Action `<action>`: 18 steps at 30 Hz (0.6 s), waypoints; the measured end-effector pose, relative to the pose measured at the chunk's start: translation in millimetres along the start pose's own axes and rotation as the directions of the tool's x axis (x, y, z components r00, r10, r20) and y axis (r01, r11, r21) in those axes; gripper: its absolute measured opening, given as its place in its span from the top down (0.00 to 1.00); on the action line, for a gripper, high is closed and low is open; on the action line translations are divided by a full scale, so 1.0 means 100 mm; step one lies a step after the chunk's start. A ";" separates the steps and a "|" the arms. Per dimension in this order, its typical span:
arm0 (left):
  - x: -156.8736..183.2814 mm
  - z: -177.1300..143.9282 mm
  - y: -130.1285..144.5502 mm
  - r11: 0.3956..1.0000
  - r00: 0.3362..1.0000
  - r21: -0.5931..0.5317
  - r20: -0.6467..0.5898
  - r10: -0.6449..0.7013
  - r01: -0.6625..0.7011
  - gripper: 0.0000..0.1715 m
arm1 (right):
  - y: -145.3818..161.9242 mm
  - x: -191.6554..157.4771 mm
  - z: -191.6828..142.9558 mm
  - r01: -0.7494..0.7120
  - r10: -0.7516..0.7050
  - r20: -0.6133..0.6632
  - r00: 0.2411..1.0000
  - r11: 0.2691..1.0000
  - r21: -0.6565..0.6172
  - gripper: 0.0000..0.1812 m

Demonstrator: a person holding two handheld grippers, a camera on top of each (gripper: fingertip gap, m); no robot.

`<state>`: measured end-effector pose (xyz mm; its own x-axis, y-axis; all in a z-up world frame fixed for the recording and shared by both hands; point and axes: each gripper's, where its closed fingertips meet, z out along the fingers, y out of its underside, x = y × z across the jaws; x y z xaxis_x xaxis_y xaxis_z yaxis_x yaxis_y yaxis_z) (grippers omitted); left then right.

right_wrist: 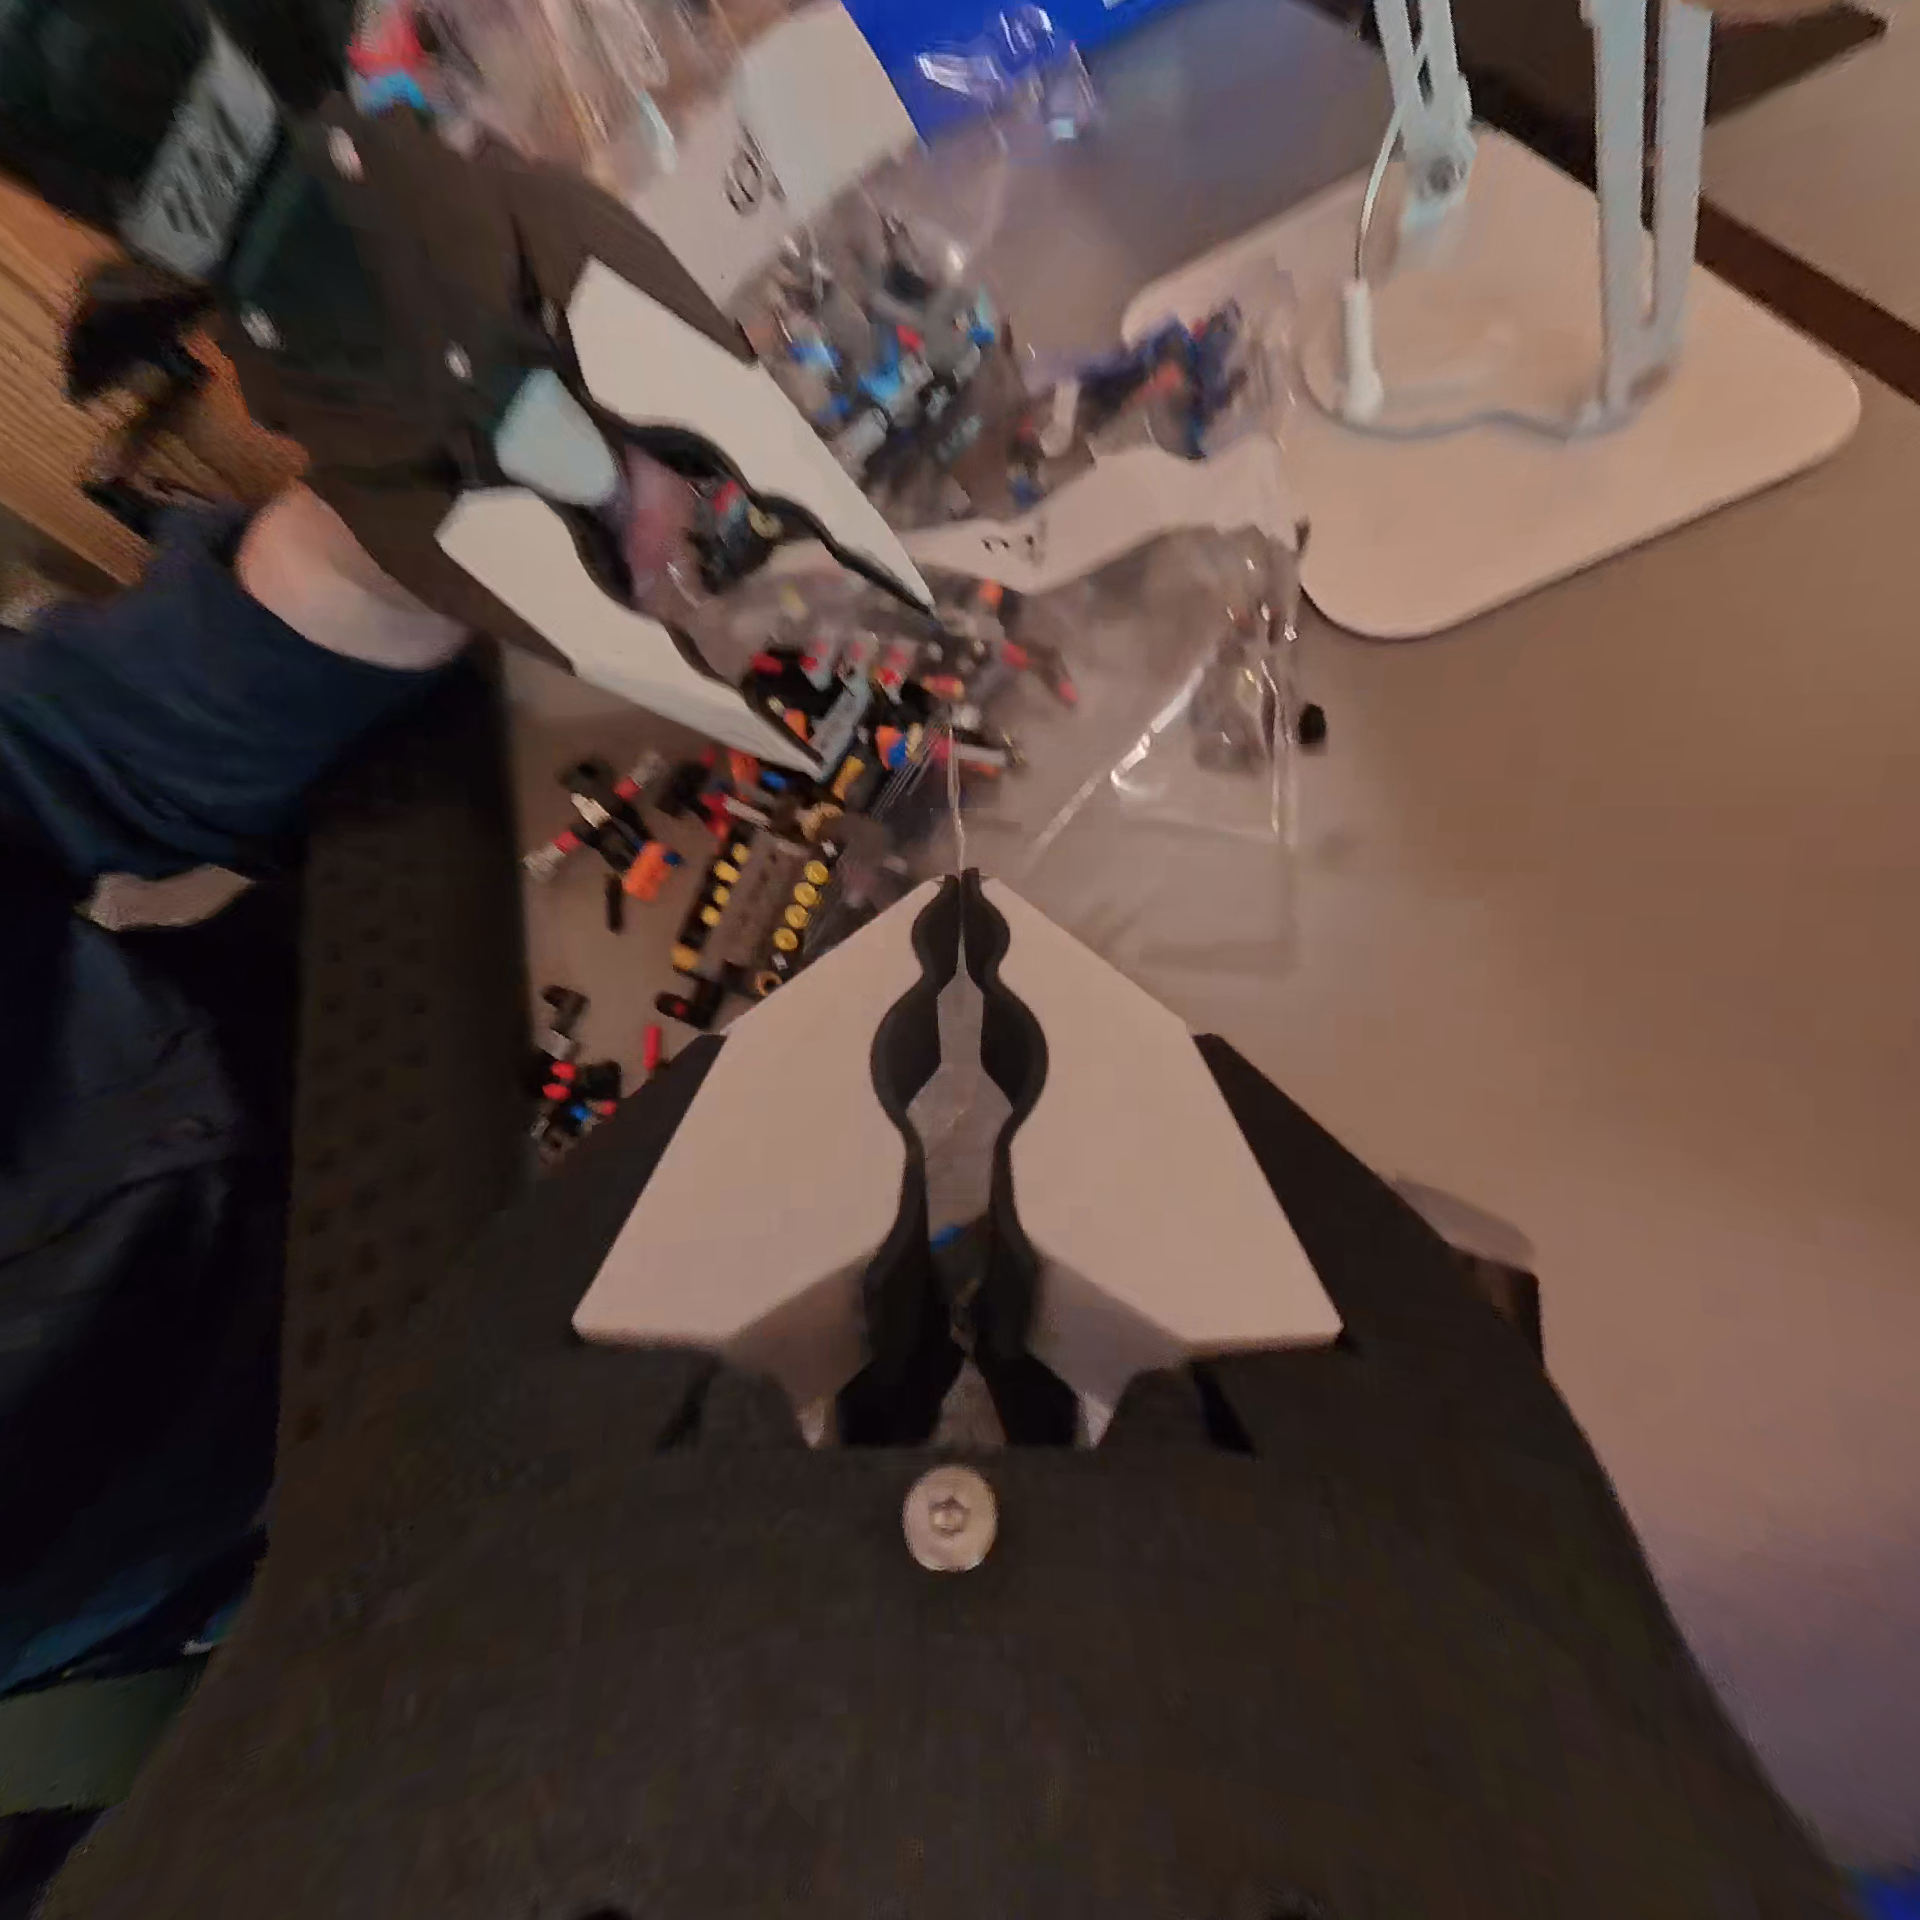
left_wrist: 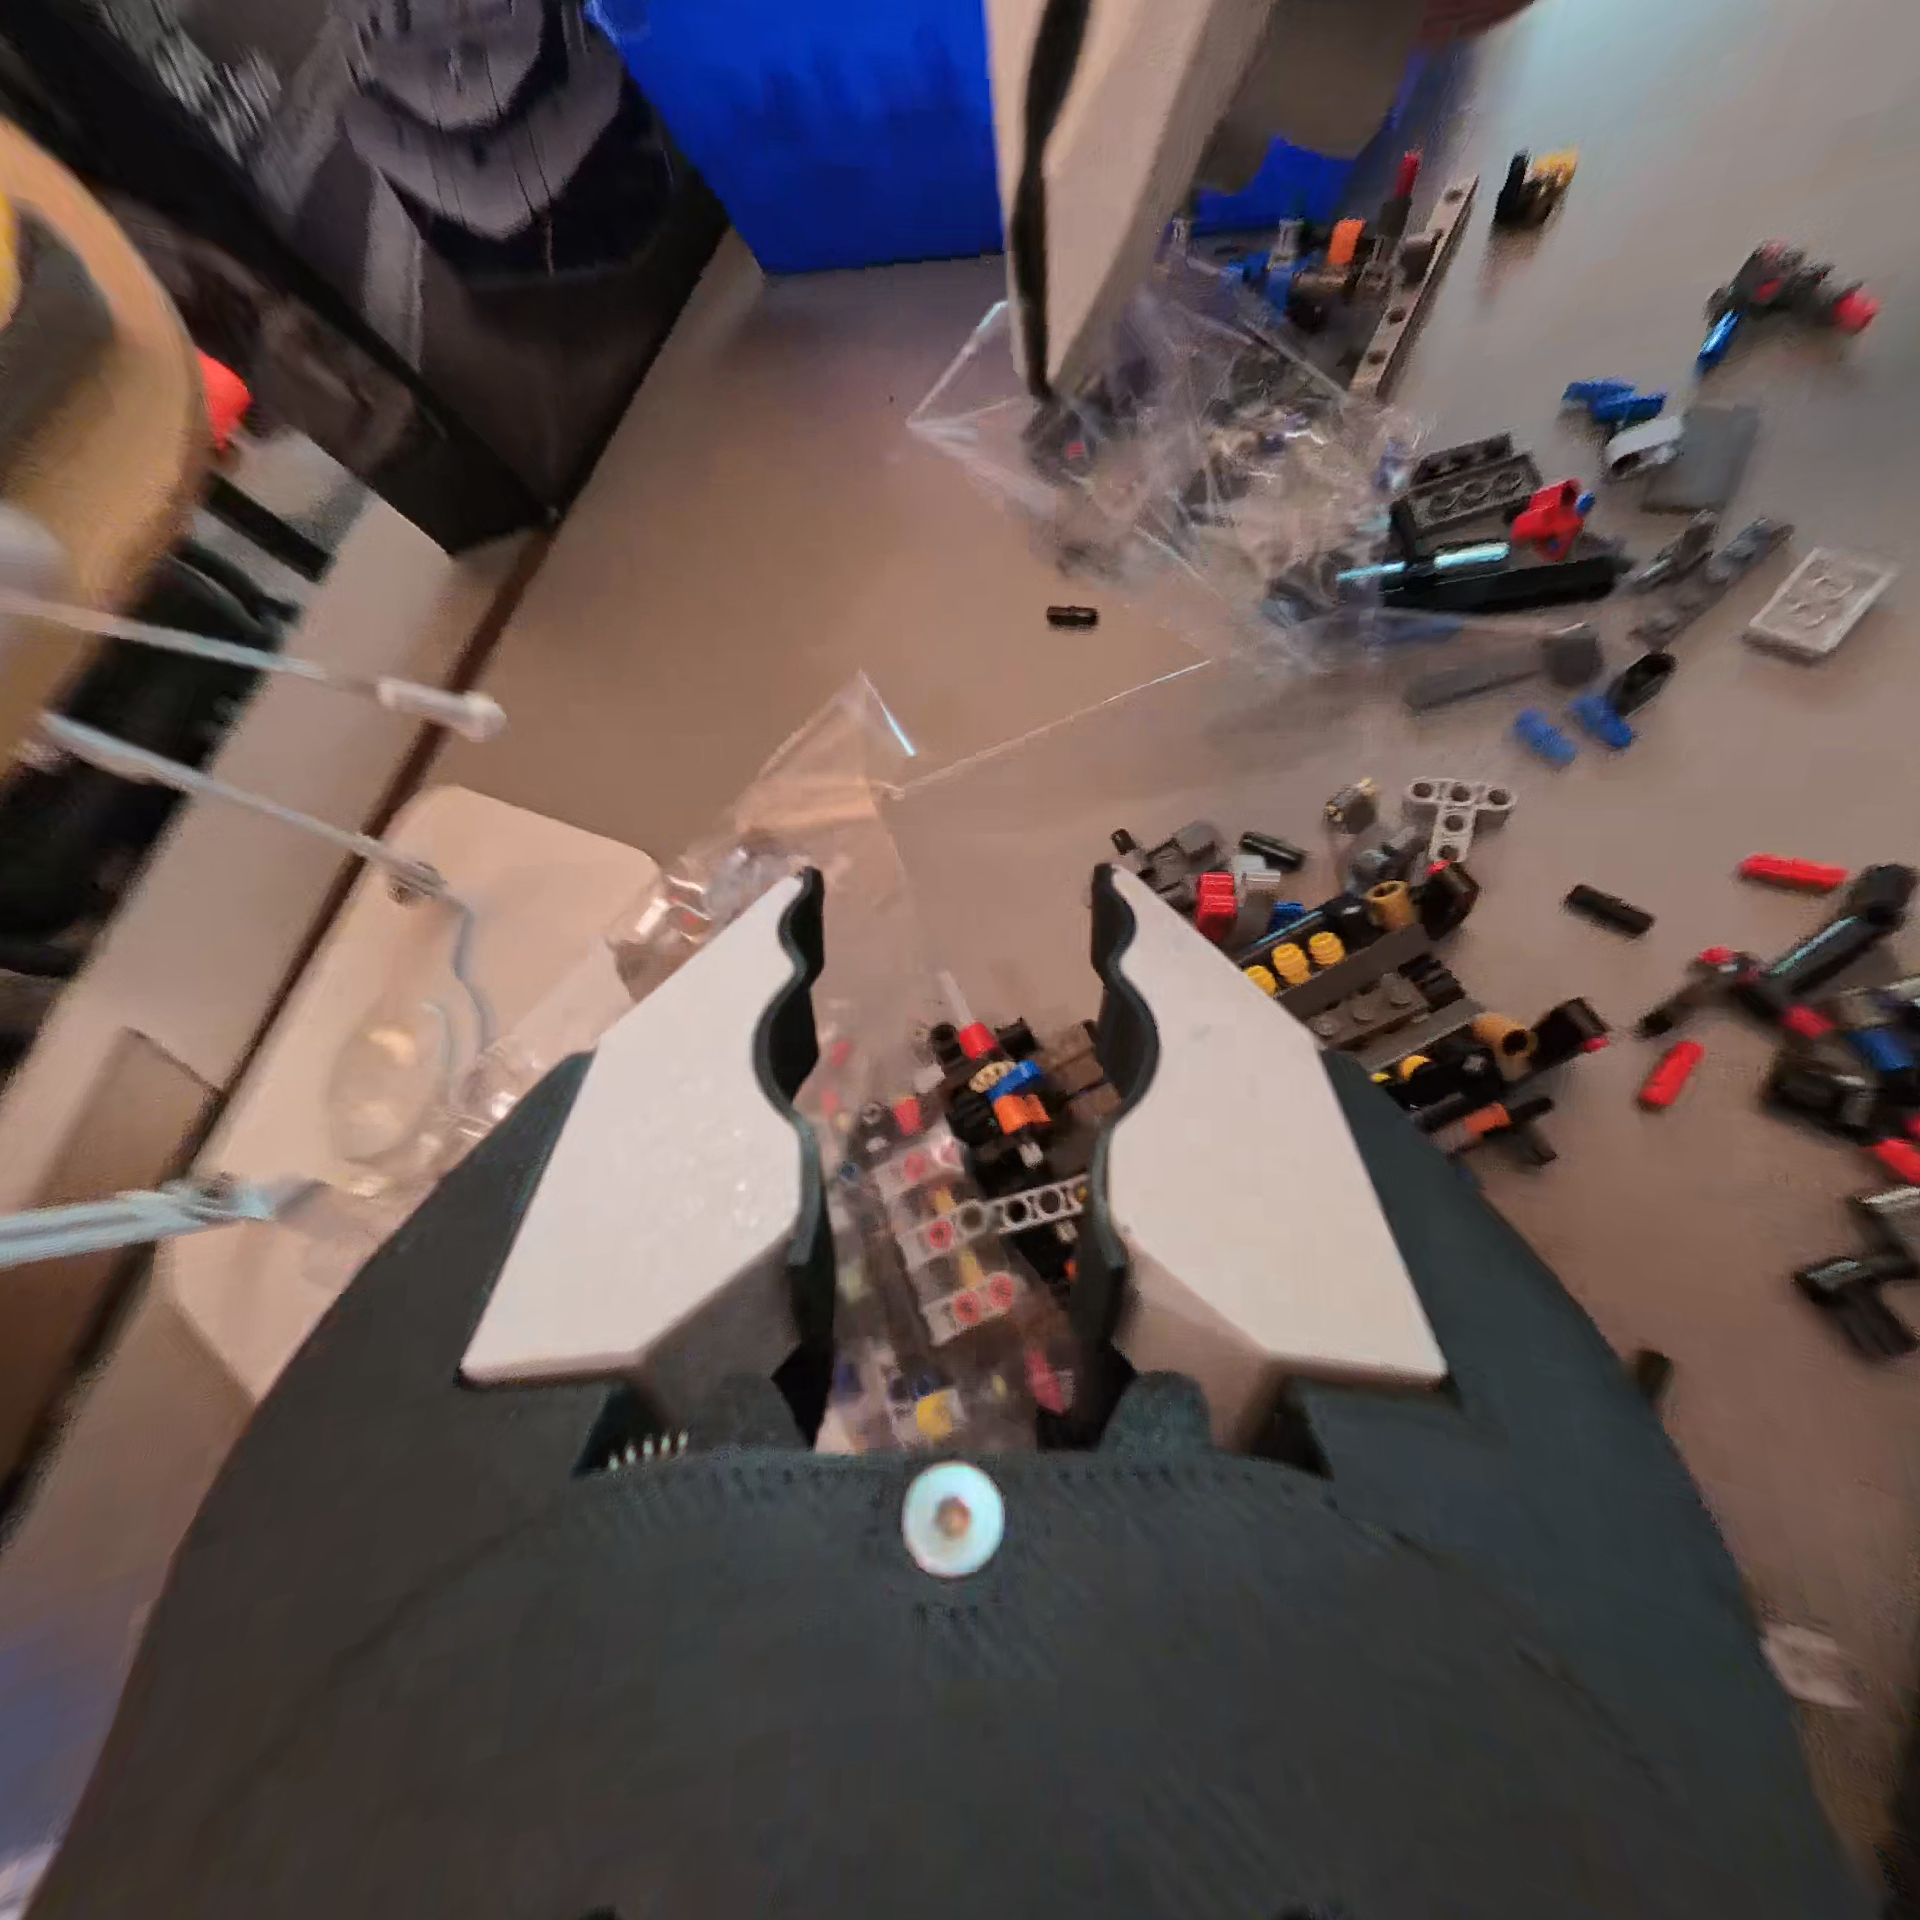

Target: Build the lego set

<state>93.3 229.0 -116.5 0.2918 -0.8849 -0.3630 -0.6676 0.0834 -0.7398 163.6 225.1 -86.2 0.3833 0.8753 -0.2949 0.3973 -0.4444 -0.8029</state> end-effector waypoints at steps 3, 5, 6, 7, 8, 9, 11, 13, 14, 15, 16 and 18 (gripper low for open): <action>-0.01 -0.03 -0.18 0.981 0.974 0.036 0.131 0.187 -0.193 0.69 | -0.12 -0.12 0.00 -0.065 0.055 0.115 0.992 0.995 0.080 1.00; -0.03 -0.06 -0.30 0.959 0.942 0.058 0.213 0.259 -0.277 0.67 | -0.17 -0.16 0.00 -0.106 0.086 0.172 0.981 0.988 0.111 1.00; -0.03 -0.08 -0.37 0.944 0.921 0.065 0.254 0.296 -0.322 0.66 | -0.17 -0.19 0.01 -0.122 0.099 0.200 0.975 0.987 0.109 1.00; -0.01 -0.10 -0.43 0.925 0.898 0.072 0.281 0.340 -0.372 0.65 | -0.15 -0.19 0.03 -0.136 0.113 0.211 0.971 0.986 0.099 1.00; 0.03 -0.10 -0.46 0.909 0.877 0.063 0.297 0.378 -0.413 0.65 | -0.13 -0.19 0.05 -0.148 0.126 0.219 0.968 0.985 0.087 1.00; 0.07 -0.09 -0.47 0.895 0.861 0.049 0.300 0.410 -0.443 0.66 | -0.11 -0.21 0.08 -0.158 0.136 0.238 0.962 0.985 0.076 1.00; 0.17 -0.04 -0.45 0.872 0.839 0.021 0.286 0.464 -0.489 0.70 | -0.10 -0.21 0.12 -0.175 0.153 0.253 0.955 0.983 0.064 1.00; 0.21 -0.02 -0.46 0.838 0.796 0.000 0.311 0.519 -0.546 0.78 | -0.09 -0.23 0.16 -0.184 0.164 0.268 0.949 0.982 0.051 1.00; 0.23 -0.02 -0.47 0.824 0.778 -0.010 0.322 0.540 -0.567 0.82 | -0.08 -0.23 0.18 -0.185 0.168 0.265 0.950 0.982 0.043 1.00; 0.26 -0.02 -0.47 0.816 0.771 -0.013 0.320 0.551 -0.578 0.83 | -0.06 -0.22 0.19 -0.186 0.171 0.255 0.952 0.982 0.035 1.00; 0.28 -0.01 -0.46 0.812 0.769 -0.015 0.311 0.558 -0.583 0.85 | -0.05 -0.21 0.19 -0.189 0.175 0.251 0.952 0.982 0.031 1.00; 0.33 0.01 -0.47 0.804 0.764 -0.012 0.304 0.569 -0.594 0.87 | -0.06 -0.20 0.19 -0.206 0.189 0.257 0.948 0.978 0.039 1.00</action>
<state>134.7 196.7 -94.0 0.0514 -0.4893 -0.8706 -0.7186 0.5872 -0.3725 137.2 214.0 -85.0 0.2241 0.7942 -0.5648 0.2765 -0.6075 -0.7446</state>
